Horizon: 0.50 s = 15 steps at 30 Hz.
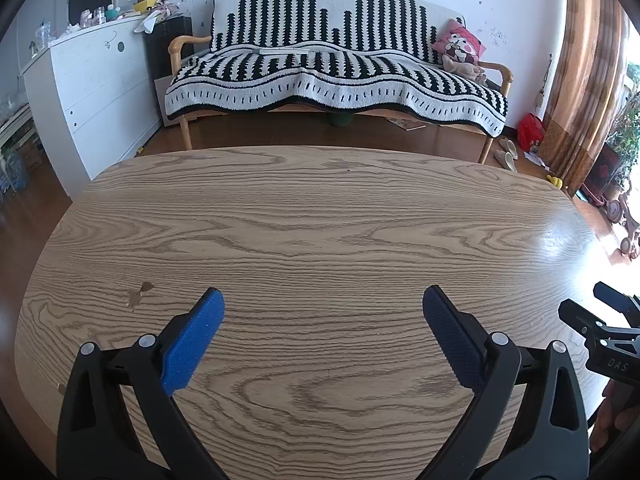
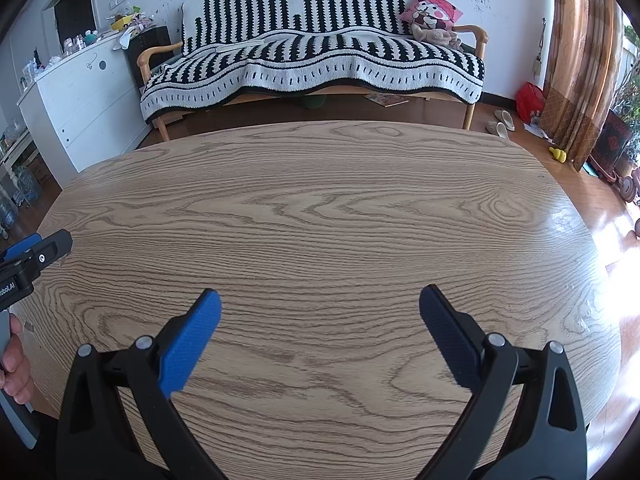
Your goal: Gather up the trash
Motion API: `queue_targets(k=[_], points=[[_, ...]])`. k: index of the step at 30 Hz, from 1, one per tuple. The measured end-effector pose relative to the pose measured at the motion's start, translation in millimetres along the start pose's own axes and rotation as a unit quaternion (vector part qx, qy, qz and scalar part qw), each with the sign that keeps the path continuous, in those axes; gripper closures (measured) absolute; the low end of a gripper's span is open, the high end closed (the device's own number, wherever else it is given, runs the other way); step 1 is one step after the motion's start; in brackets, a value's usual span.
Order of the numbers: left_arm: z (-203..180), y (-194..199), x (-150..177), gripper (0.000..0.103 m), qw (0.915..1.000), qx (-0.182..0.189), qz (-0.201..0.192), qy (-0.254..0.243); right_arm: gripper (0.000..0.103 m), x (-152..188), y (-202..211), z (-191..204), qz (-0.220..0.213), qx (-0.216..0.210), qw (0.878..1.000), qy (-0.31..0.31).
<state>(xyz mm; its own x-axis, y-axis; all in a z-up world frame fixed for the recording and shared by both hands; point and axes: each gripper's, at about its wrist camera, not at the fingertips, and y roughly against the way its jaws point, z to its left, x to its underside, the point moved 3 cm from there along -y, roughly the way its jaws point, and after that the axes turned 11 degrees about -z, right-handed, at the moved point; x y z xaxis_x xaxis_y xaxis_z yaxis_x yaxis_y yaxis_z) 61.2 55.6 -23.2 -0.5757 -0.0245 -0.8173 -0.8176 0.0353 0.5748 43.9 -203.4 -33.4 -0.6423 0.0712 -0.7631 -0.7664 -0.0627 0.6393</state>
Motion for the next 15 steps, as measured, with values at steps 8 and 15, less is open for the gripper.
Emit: queue_targets(k=[8, 15], points=[[1.7, -1.9, 3.3, 0.007, 1.0, 0.001, 0.005, 0.001, 0.007, 0.3, 0.8, -4.6, -0.002, 0.004, 1.0, 0.003], [2.4, -2.7, 3.5, 0.007, 1.0, 0.0, 0.005, -0.001, 0.007, -0.5, 1.6, -6.5, -0.002, 0.006, 1.0, 0.005]])
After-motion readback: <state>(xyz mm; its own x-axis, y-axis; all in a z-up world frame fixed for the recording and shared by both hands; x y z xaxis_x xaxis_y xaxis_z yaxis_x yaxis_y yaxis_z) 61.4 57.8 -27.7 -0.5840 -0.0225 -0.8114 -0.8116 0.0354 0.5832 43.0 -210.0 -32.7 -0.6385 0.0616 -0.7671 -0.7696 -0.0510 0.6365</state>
